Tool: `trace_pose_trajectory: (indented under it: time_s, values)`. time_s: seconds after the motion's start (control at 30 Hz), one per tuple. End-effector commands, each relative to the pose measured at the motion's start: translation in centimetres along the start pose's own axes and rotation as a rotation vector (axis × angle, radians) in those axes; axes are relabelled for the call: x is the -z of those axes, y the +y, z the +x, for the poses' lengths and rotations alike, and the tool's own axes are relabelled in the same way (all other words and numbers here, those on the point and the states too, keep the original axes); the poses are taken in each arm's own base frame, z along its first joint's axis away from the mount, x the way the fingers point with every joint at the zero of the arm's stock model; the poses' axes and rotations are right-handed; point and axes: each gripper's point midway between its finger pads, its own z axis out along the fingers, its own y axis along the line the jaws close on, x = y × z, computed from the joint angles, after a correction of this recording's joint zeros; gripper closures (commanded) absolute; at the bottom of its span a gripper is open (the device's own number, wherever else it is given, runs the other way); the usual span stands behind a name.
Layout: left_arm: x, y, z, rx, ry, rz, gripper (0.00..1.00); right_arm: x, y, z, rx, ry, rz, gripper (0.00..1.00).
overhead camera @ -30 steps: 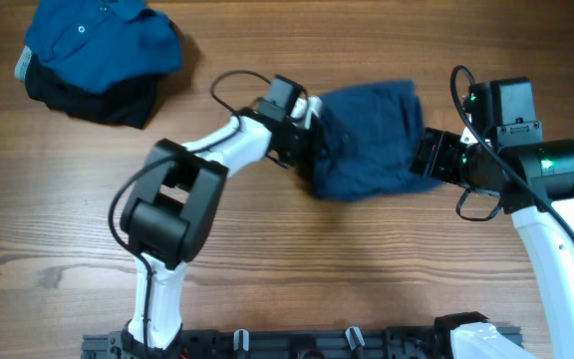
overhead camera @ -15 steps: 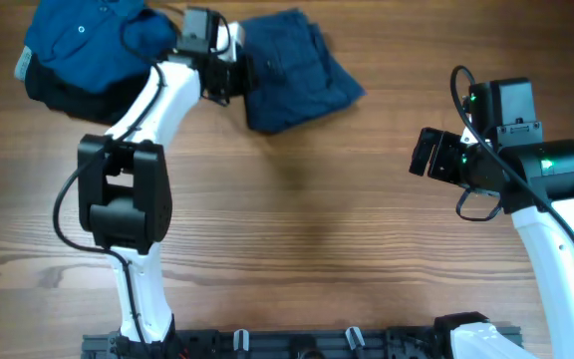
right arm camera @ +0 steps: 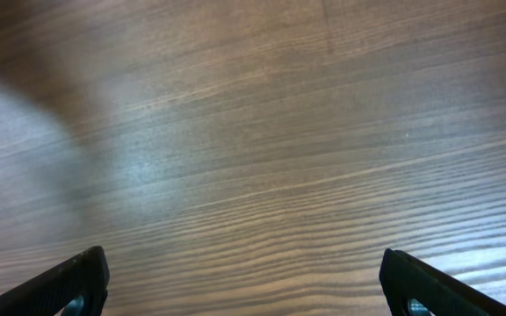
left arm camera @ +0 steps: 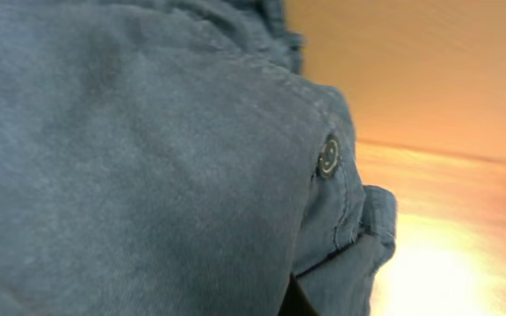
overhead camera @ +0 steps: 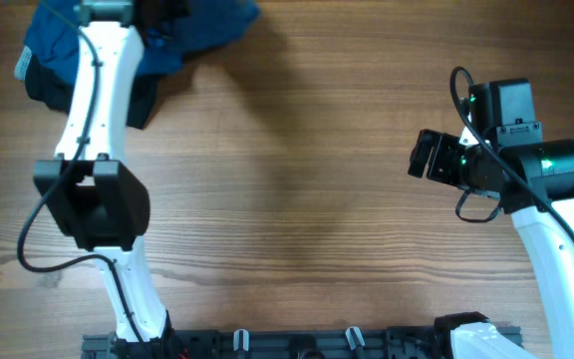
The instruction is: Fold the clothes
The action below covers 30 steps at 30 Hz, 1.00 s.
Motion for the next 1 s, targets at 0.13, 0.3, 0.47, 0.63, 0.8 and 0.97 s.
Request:
trace_pose_trajectory:
  time_s: [0.13, 0.3, 0.47, 0.63, 0.8, 0.97]
  values:
    - [2.4, 10.4, -3.3, 0.057, -0.091, -0.192, 0.93, -0.3, 0.0, 0.6, -0.007, 0.033, 0.0, 0.0]
    - [3.6, 14.0, -3.7, 0.096, -0.102, -0.239, 0.92, -0.3, 0.0, 0.6, -0.021, 0.033, 0.0, 0.0]
    - [5.8, 15.2, -5.2, 0.079, -0.152, -0.274, 0.9, -0.3, 0.0, 0.7, -0.033, 0.035, -0.003, 0.0]
    - [9.4, 14.5, -8.1, 0.056, -0.243, -0.284, 0.89, -0.3, 0.2, 0.8, -0.033, 0.043, -0.012, 0.0]
    - [10.8, 16.7, -7.9, 0.079, -0.237, -0.368, 0.89, -0.3, 0.2, 1.0, -0.033, 0.053, -0.015, 0.0]
    - [10.2, 19.2, -5.7, 0.149, -0.163, -0.374, 0.87, -0.3, 0.2, 1.0, -0.033, 0.051, -0.015, 0.0]
